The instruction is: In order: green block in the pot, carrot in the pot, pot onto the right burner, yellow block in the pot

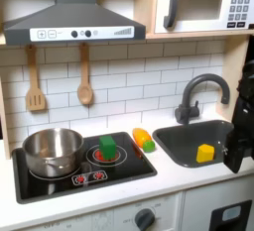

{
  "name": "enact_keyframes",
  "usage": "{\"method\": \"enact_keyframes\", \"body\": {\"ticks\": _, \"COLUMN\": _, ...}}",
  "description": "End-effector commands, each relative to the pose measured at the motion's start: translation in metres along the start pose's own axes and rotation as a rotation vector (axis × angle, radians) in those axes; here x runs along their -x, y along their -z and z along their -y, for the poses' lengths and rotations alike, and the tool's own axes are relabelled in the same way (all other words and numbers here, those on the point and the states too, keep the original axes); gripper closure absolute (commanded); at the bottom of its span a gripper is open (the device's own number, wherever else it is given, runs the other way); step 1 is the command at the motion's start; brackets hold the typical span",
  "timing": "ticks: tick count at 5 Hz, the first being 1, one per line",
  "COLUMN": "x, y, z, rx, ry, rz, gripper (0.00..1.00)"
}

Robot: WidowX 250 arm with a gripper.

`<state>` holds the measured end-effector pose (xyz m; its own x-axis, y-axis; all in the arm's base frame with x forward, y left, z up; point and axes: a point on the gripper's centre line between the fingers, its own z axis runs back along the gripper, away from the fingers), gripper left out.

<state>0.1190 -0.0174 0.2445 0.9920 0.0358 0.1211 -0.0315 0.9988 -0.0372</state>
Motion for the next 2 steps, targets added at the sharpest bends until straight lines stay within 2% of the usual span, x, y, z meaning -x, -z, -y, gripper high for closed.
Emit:
{"method": "enact_keyframes", "body": {"ticks": 1, "x": 0.0, "y": 0.0, "z": 0.0, "rx": 0.0, "ry": 0.0, "rz": 0.0, "gripper": 0.0}}
{"method": "enact_keyframes", "body": {"ticks": 2, "x": -0.01, "y": 0.002, "z": -0.006, "rx": -0.011, "ry": 0.007, "rz": -0.008, "gripper": 0.0}}
